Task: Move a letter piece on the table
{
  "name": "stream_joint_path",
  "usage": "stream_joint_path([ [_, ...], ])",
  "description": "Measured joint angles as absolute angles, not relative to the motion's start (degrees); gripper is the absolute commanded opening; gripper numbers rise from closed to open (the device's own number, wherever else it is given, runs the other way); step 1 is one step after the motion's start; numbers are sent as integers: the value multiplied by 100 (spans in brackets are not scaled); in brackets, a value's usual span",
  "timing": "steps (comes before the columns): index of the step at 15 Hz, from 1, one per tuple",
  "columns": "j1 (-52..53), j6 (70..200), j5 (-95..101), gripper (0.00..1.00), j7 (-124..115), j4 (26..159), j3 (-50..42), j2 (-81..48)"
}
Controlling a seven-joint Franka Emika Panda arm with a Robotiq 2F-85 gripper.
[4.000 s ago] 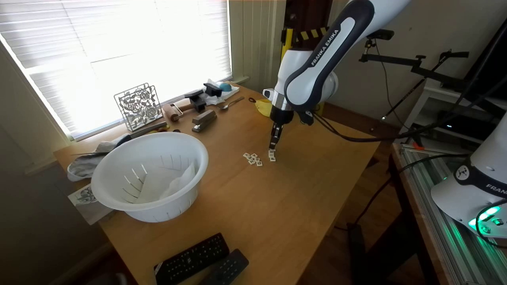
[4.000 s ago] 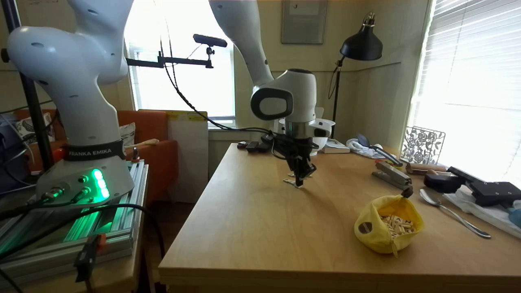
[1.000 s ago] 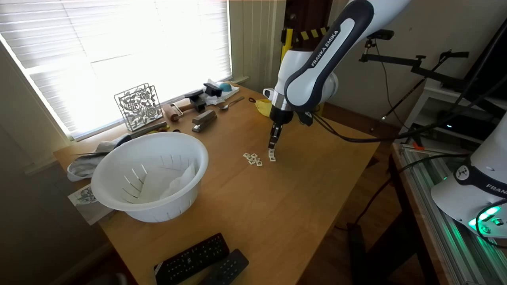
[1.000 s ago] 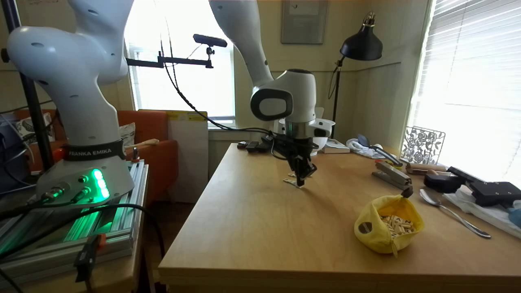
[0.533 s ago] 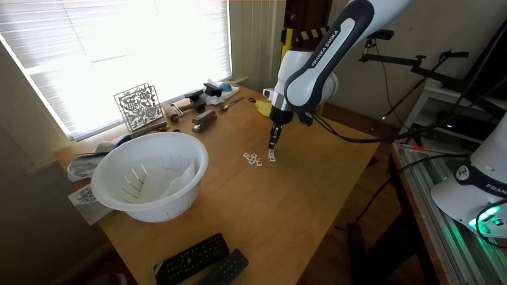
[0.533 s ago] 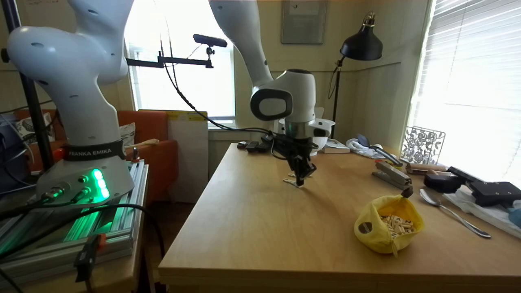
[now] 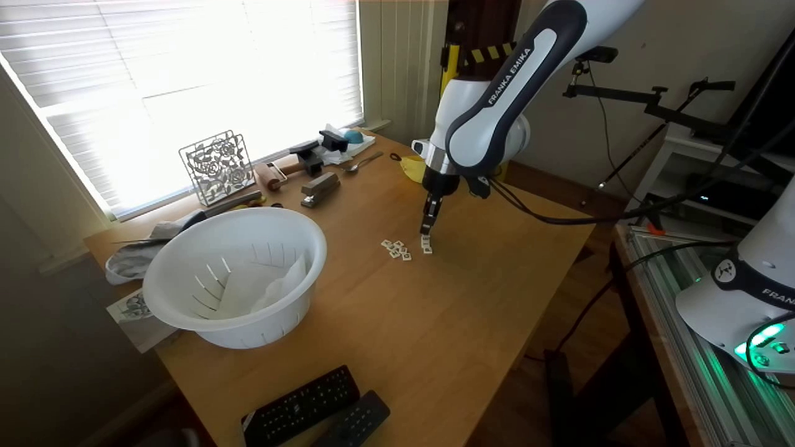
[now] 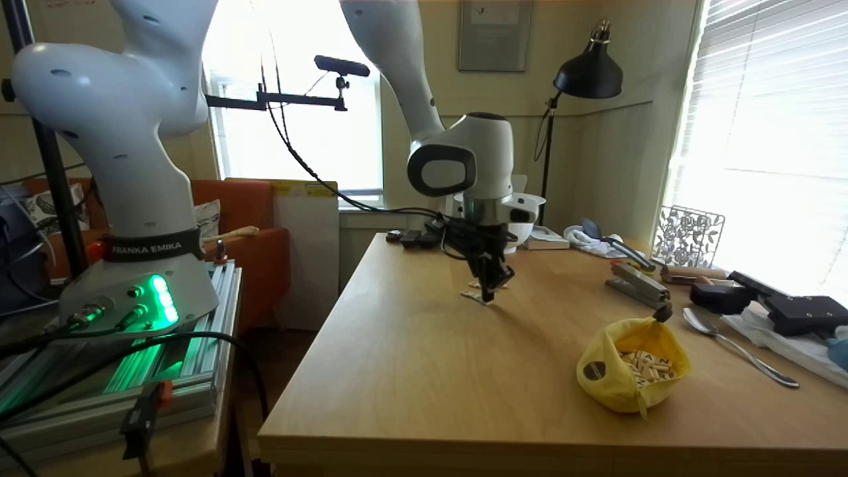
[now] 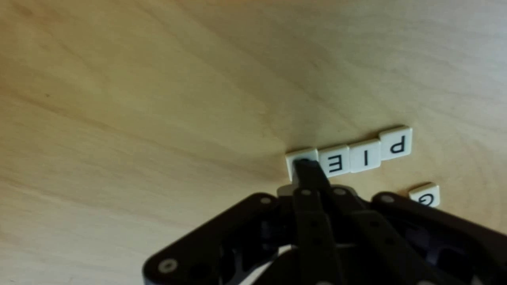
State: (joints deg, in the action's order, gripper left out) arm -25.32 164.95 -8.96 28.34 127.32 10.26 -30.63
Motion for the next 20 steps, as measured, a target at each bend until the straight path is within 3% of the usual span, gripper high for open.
stream_joint_path([
  [16, -2538, 16492, -896, 0, 2840, 12735, 1287, -2981],
  [17, -2538, 16485, -896, 8, 2842, 12738, 1306, -2949],
  [18, -2538, 16476, -896, 27, 2848, 12744, 1327, -2915],
  [20, -2535, 16415, -896, 40, 2865, 12765, 1361, -2835],
])
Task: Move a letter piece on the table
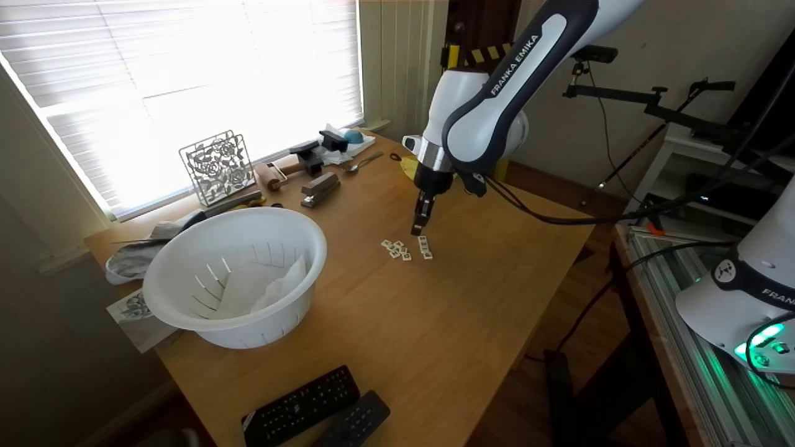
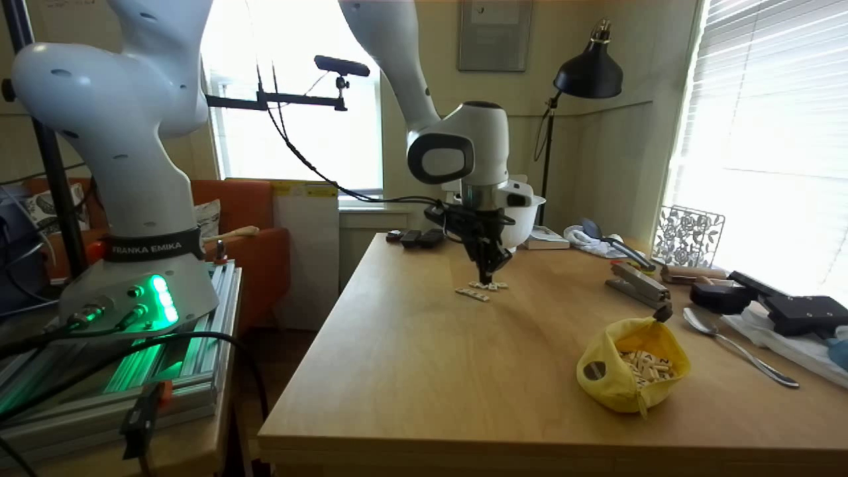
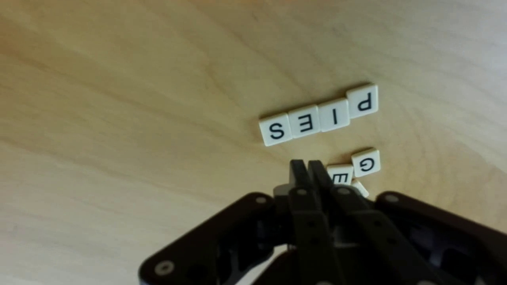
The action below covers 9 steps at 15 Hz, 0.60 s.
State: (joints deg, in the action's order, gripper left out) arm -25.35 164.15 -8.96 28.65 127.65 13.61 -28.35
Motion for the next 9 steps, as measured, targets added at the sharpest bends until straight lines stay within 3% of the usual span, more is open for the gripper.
stream_joint_path([
  [9, -2453, 15892, -892, 99, 3179, 13069, 1333, -2241],
])
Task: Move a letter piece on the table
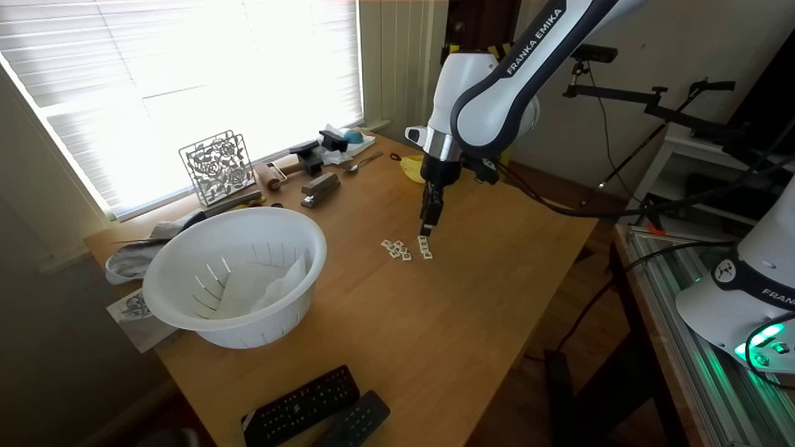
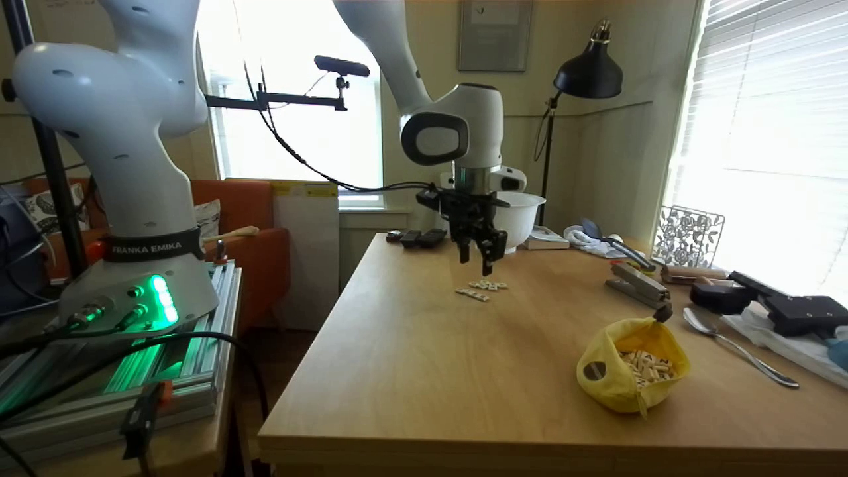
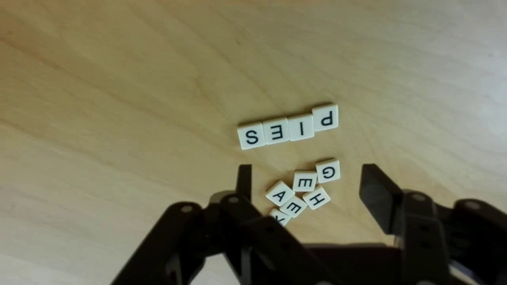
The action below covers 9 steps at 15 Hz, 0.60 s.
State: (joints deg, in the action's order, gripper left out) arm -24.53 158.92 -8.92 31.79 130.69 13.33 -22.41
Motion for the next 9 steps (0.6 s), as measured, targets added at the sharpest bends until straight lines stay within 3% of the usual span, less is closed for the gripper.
stream_joint_path([
  [9, -2011, 15655, -891, 100, 3286, 13366, 942, -1702],
])
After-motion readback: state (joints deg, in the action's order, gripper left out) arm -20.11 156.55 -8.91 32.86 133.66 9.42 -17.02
